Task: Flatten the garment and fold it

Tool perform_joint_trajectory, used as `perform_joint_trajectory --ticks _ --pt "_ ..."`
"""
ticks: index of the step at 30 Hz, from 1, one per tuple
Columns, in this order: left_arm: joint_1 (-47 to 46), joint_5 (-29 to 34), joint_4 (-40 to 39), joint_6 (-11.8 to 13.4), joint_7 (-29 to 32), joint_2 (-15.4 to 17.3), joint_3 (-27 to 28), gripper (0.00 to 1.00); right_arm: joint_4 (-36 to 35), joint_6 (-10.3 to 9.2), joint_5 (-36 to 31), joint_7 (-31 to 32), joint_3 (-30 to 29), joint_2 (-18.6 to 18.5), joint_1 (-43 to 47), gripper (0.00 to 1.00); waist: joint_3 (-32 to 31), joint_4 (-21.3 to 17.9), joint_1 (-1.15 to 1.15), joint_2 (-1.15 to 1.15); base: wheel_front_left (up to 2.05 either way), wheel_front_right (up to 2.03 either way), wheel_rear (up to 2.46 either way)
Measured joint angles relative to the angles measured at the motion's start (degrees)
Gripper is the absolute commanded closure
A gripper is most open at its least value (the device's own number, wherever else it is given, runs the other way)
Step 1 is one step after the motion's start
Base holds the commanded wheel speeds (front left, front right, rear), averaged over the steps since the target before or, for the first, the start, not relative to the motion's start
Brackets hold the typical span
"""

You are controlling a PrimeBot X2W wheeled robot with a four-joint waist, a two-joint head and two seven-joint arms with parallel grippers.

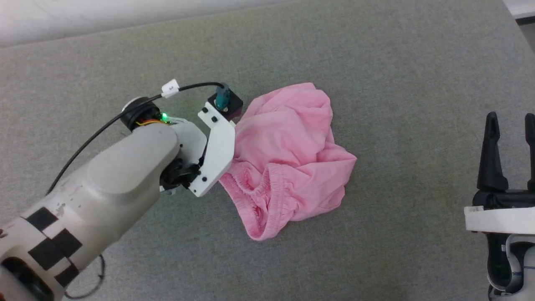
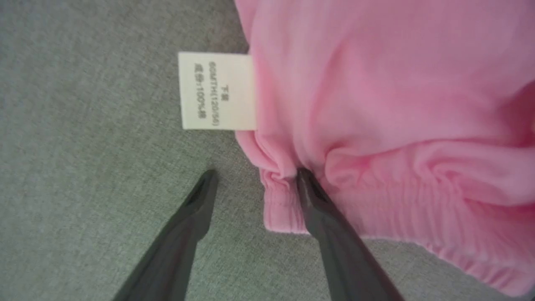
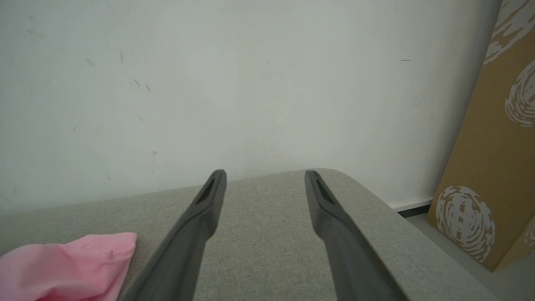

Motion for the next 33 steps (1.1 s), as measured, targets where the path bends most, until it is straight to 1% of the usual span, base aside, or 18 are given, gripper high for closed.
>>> perform_joint_trajectory --ticks 1,2,4,6,9,12,14,16,19,22,26,29,31,32,33 --pt "-0.3 -0.4 -0.4 0.0 0.0 0.3 -0.1 0.67 0.1 0.0 0.0 0.0 -0.2 0.0 -0.1 0.0 0.2 0.0 0.0 0.0 0.0 0.0 0.0" --pt "-0.6 -0.6 -0.7 0.0 -0.5 0.6 -0.4 1.0 0.1 0.0 0.0 0.0 -0.3 0.0 -0.2 0.0 0.3 0.1 0.0 0.0 0.0 0.0 0.0" --pt "-0.8 -1.2 -1.3 0.0 -2.8 0.7 -1.0 1.0 0.2 0.0 -0.1 0.0 -0.3 0.0 -0.2 0.0 0.2 0.4 0.01 0.0 0.0 0.0 0.0" --pt "-0.8 -1.3 -1.7 0.0 -7.4 0.8 -1.8 1.0 0.2 0.0 -0.2 0.0 -0.3 0.0 -0.2 0.0 0.0 0.9 0.02 0.0 0.0 0.0 0.0" --pt "-0.9 -2.0 -3.4 0.0 -13.9 2.1 -1.7 1.0 0.2 0.0 -0.7 0.0 -0.7 0.0 -0.1 0.0 -1.0 2.0 0.01 0.0 0.0 0.0 0.0" --pt "-0.9 -2.9 -4.6 0.0 -19.0 4.4 -0.3 1.0 0.1 0.0 -1.3 0.0 -1.4 0.0 0.7 0.0 -2.0 3.8 0.01 0.0 0.0 0.0 0.0" --pt "-0.9 -3.2 -4.6 0.1 -21.4 6.9 1.0 1.0 0.1 0.0 -1.6 0.0 -1.4 0.0 1.2 0.0 -2.8 5.2 0.01 0.0 0.0 0.0 0.0" --pt "-0.3 -4.1 -4.4 0.8 -23.0 9.9 2.4 1.0 0.0 0.0 -1.7 0.0 -1.3 0.0 1.5 0.0 -3.5 6.7 0.01 0.0 0.0 0.0 0.0" --pt "2.5 -5.1 -3.8 3.2 -24.7 13.8 3.5 1.0 0.0 0.0 -1.8 0.0 -1.2 0.0 1.7 0.0 -4.3 8.8 0.0 0.0 0.0 0.0 0.0" --pt "7.1 -7.9 -2.7 5.0 -25.5 16.2 4.2 1.0 0.0 0.0 -1.9 0.0 -1.1 0.0 1.8 0.0 -4.9 10.7 0.01 0.0 0.0 0.0 0.0" --pt "12.7 -9.5 0.5 7.4 -26.1 17.3 3.8 1.0 0.1 0.0 -2.1 0.0 -0.2 0.0 1.9 0.0 -5.4 12.5 0.0 0.0 0.0 0.0 0.0" --pt "16.1 -10.6 3.1 7.6 -26.6 17.2 3.3 1.0 0.1 0.0 -2.1 0.0 0.2 0.0 1.8 0.0 -5.5 13.0 0.0 0.0 0.0 0.0 0.0" --pt "16.8 -11.7 4.3 7.6 -28.0 16.3 3.7 1.0 0.4 0.0 -2.2 0.0 0.1 0.0 1.9 0.0 -5.7 12.9 0.0 0.0 0.0 0.0 0.0" --pt "16.9 -11.8 4.8 7.7 -29.0 15.7 3.8 0.57 0.6 0.0 -2.3 0.0 0.1 0.0 1.9 0.0 -5.9 13.0 0.0 0.0 0.0 0.0 0.0" --pt "17.0 -11.7 5.3 7.9 -30.5 15.2 3.9 0.0 0.8 0.0 -2.6 0.0 0.1 0.0 2.0 0.0 -6.2 13.0 0.0 0.0 0.0 0.0 0.0"
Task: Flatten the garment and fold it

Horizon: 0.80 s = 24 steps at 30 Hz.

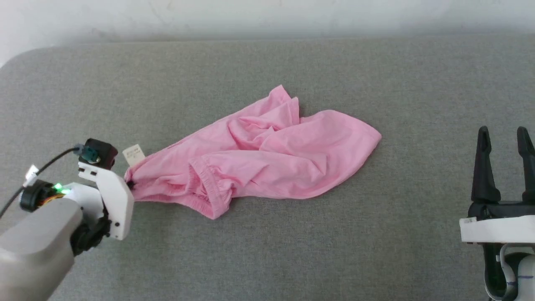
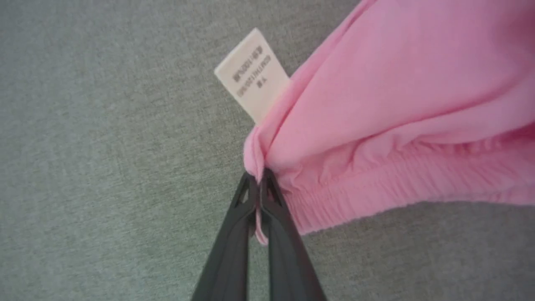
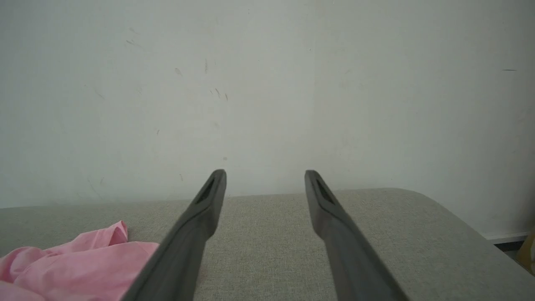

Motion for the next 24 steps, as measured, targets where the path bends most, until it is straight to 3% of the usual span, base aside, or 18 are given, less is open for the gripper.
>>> perform_joint_trajectory --ticks 6,10,12,17,20,24 --pt "0.1 3.5 0.3 3.2 -15.1 -3.2 2.5 0.0 -0.5 0.0 -4.1 0.0 -0.3 0.0 -0.3 0.0 -2.8 0.8 0.0 0.0 0.0 0.0 0.0" --pt "0.1 6.3 -1.6 8.1 -24.9 -4.5 5.2 0.0 -1.7 0.0 -8.6 0.0 0.0 -0.1 -3.3 0.0 -4.6 1.8 -0.01 0.0 0.0 0.0 0.0" --pt "0.4 7.8 -3.5 11.2 -26.7 -5.3 7.5 0.0 -1.5 0.0 -9.8 0.0 1.3 -1.6 -5.5 0.0 -5.2 2.4 0.0 0.0 0.0 0.0 0.0" --pt "6.0 17.4 -14.9 19.9 -27.2 -7.4 19.4 0.0 4.1 0.01 -9.6 0.0 7.9 -10.1 -11.5 0.0 -6.0 4.1 -0.01 0.0 0.0 0.0 0.0" --pt "12.6 23.9 -20.9 23.2 -27.2 -9.0 26.9 0.0 11.0 0.0 -6.9 1.0 15.4 -16.2 -15.6 0.0 -5.9 4.8 0.0 0.0 0.0 0.0 0.0" --pt "20.8 31.4 -26.8 25.8 -27.2 -12.9 35.8 0.0 16.5 0.01 3.0 10.9 28.2 -23.8 -23.1 0.0 -5.0 5.5 0.01 0.0 0.0 0.0 0.0"
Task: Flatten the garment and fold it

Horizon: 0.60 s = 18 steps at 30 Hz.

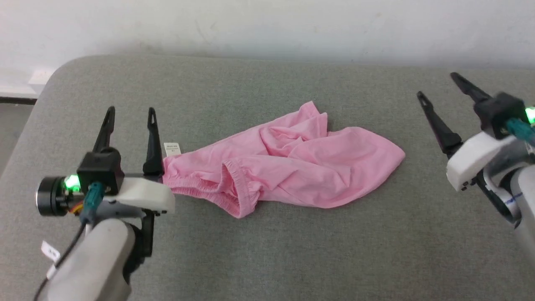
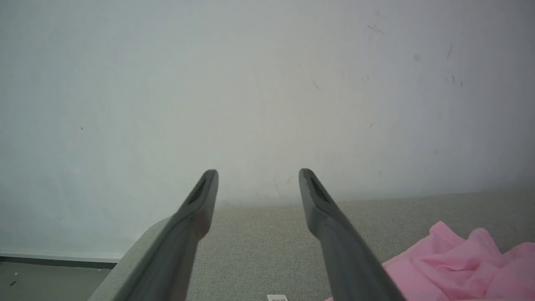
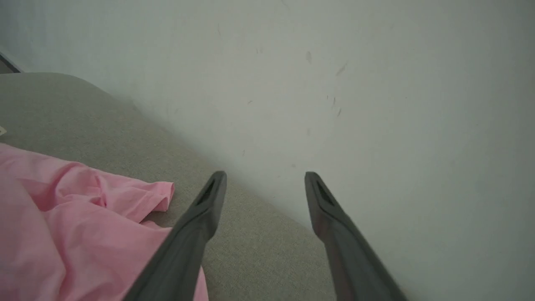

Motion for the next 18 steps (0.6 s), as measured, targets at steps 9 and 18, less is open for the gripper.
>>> perform_joint_trajectory --ticks 9,18 --pt "9.8 12.1 -5.7 -2.8 0.0 -11.0 11.7 0.0 2.4 0.0 25.7 30.4 28.4 -15.8 -15.5 0.0 3.5 2.5 0.0 0.0 0.0 0.0 0.0" --pt "9.8 19.6 -6.0 -9.1 0.0 -19.1 16.6 0.0 12.8 0.0 36.3 37.8 37.9 -14.3 -24.9 0.0 8.7 6.2 0.01 0.0 0.0 0.0 0.0"
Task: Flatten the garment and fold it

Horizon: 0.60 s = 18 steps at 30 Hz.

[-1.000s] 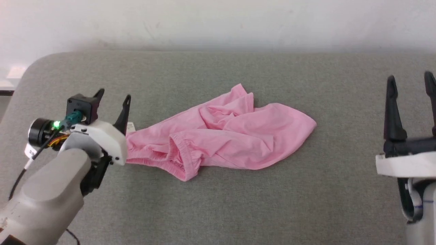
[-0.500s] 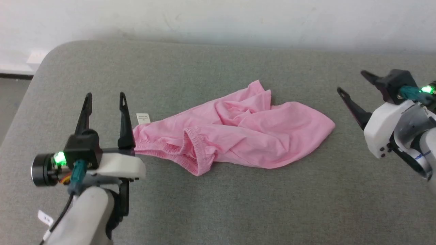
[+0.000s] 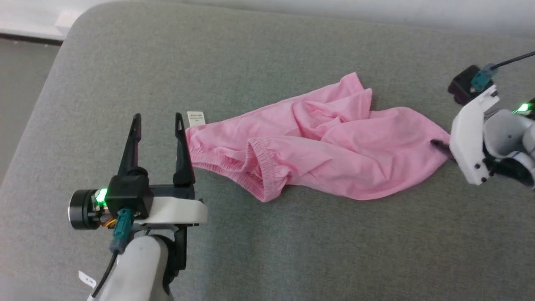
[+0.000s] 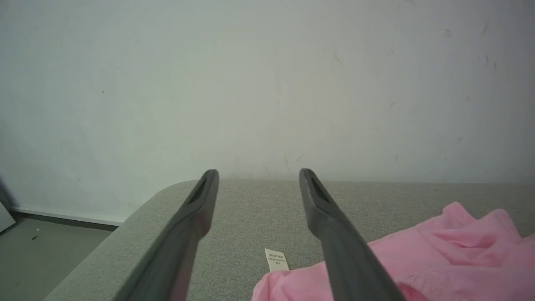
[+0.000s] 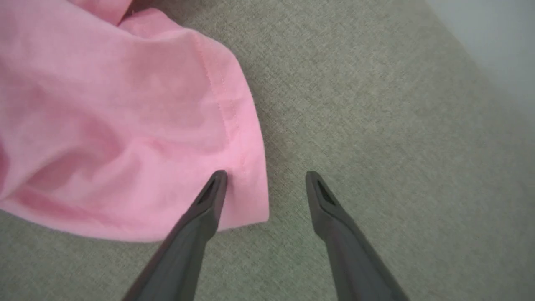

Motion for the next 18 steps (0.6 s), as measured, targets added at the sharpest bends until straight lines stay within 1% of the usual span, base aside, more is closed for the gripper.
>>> perform_joint_trajectory --ticks 3,6,8,9,14,16,18 --pt "-0.5 1.3 0.5 -1.9 0.0 -1.8 1.0 0.0 3.4 -0.04 1.7 -0.3 3.3 2.2 0.2 0.0 1.5 1.4 0.0 0.0 0.0 0.0 0.0" --pt "-0.6 2.6 0.8 -3.0 0.0 -3.0 2.3 0.0 4.4 -0.08 3.0 -1.0 5.5 1.8 -0.8 0.0 2.7 2.6 -0.03 0.0 0.0 0.0 0.0" --pt "-0.5 3.2 1.0 -3.7 0.0 -3.4 3.4 0.0 5.2 -0.07 4.5 -2.6 6.2 1.7 -1.6 0.0 3.3 3.0 -0.02 0.0 0.0 0.0 0.0" --pt "-0.4 3.3 1.3 -4.1 0.0 -3.4 4.0 0.0 5.3 -0.07 4.7 -3.7 7.0 1.7 -2.0 1.0 3.4 2.9 -0.01 0.0 0.0 0.0 0.0" --pt "0.6 4.3 2.1 -5.4 0.0 -3.7 6.6 0.0 5.2 -0.07 5.6 -11.8 10.4 2.0 -2.5 1.0 2.7 2.1 0.0 0.0 0.0 0.0 0.0" --pt "1.5 4.5 2.3 -5.9 0.0 -3.7 7.3 0.0 3.9 -0.07 6.1 -15.2 11.7 1.2 -2.4 1.0 1.9 1.4 0.0 0.0 0.0 0.0 0.0" --pt "2.5 4.8 2.3 -6.3 0.0 -3.8 8.1 0.0 1.3 -0.05 6.1 -18.4 13.0 -0.5 -2.3 1.0 1.1 0.5 0.0 0.0 0.0 0.0 0.0"
